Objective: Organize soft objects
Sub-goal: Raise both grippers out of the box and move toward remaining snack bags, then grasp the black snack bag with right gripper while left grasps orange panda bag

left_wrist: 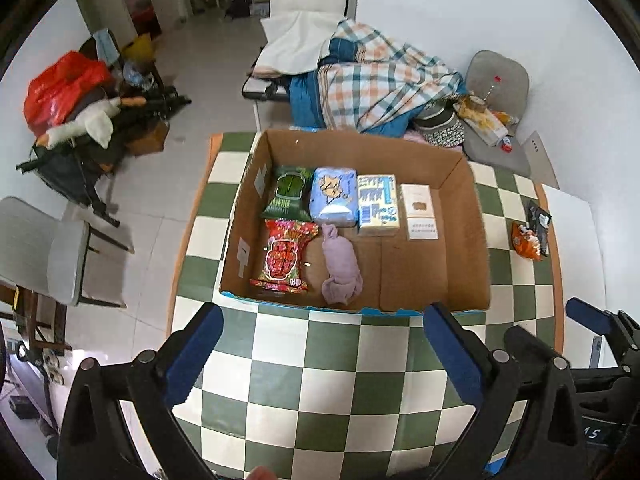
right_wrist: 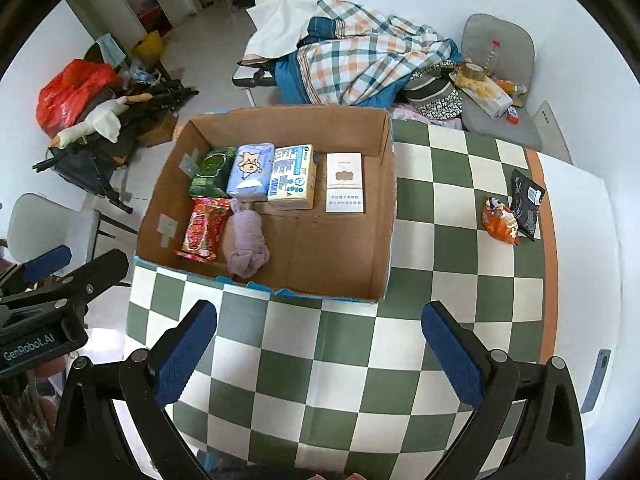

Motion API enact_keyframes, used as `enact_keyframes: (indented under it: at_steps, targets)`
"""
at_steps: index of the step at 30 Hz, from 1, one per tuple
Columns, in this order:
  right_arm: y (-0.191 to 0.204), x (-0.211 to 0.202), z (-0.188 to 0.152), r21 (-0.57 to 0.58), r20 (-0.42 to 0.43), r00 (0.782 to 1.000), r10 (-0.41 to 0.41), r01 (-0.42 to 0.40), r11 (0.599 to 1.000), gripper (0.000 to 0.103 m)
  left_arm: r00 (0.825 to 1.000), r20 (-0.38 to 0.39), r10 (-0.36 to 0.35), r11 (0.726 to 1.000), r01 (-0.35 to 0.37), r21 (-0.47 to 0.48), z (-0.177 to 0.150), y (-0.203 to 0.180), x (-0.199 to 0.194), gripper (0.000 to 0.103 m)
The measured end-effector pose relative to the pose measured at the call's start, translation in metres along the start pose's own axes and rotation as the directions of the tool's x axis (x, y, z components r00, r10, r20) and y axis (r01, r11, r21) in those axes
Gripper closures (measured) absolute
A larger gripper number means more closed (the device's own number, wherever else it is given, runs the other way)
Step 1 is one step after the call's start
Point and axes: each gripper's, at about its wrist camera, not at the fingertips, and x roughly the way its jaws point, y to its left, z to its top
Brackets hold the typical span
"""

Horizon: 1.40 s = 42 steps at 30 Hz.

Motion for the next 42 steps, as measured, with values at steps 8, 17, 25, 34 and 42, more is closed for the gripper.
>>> enact_keyframes:
  at_steps: [8,17,25,34,42]
  targets:
    - [-0.024,-0.024,-0.003,0.034,0.028,0.997,0.068,-0.069,0.997,0.000,0.998,0.058,-0.001,0.998,-0.002,0.063,0.010,-0.040,-0.030,0.000]
    - [-0.112,-0.046,0.015,0.141,0.076,0.997,0.015,-0.025,0.990,0.000,0.997,0.077,-0.005,0.989,-0.006,0.150,0.045,-0.131,-0.019,0.000]
    - [-0.238,-0.021,0.052,0.225,-0.005,0.997,-0.082,0.081,0.971,0.000,0.975,-0.132,-0.177,0.982,0.183,0.039,0.078,-0.219,0.068,0.000]
    - [-0.373,0.092,0.103,0.369,-0.205,0.978,0.034,0.045,0.928,0.000,0.804,-0.444,-0.397,0.917,0.320,-0.240,0.094,-0.306,0.219,0.014]
    - [-0.429,0.216,0.124,0.479,-0.354,0.926,0.132,0.058,0.876,0.011,0.743,-0.512,-0.432,0.892,0.269,-0.363,0.093,-0.325,0.283,0.020]
